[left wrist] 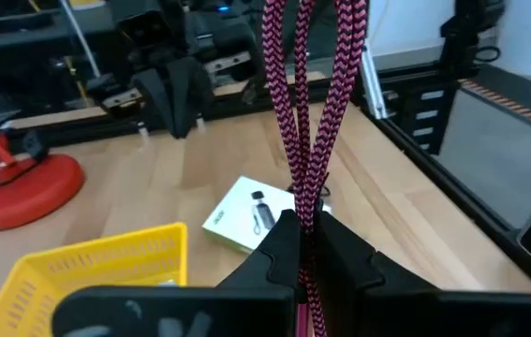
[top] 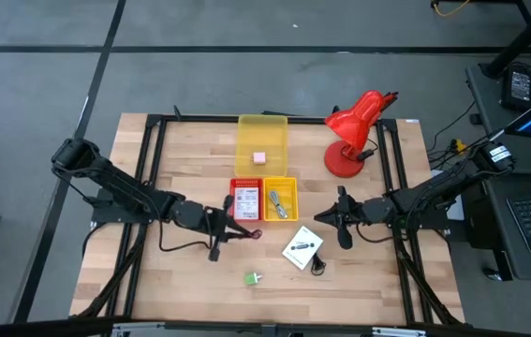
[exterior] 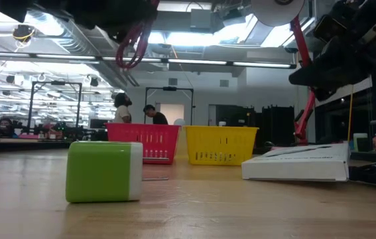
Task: Pick and place items into bin
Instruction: Put the pink charger cable into the yellow bin, then put the card reader box into the red bin
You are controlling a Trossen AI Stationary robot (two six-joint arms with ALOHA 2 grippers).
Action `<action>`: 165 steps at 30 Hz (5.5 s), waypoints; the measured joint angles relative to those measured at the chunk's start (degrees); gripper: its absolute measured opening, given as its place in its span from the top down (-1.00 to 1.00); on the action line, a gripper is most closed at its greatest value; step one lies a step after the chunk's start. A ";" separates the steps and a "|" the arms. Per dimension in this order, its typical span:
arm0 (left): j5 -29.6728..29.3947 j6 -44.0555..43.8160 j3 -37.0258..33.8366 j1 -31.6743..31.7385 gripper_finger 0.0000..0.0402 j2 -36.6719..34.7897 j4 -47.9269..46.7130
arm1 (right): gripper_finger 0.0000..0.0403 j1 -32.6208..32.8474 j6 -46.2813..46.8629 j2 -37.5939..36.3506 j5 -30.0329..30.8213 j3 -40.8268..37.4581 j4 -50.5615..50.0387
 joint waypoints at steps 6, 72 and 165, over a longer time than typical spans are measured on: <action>0.09 -0.01 0.00 0.27 0.95 0.01 0.74 | 1.00 0.00 -1.55 0.00 0.00 0.00 1.55; 14.13 -40.17 28.33 26.02 0.94 19.05 -33.60 | 1.00 -0.11 -10.14 -0.02 0.02 0.00 9.30; -0.61 -13.08 29.84 13.54 0.99 13.59 -36.12 | 1.00 -0.11 -10.03 -0.02 -0.02 0.02 10.76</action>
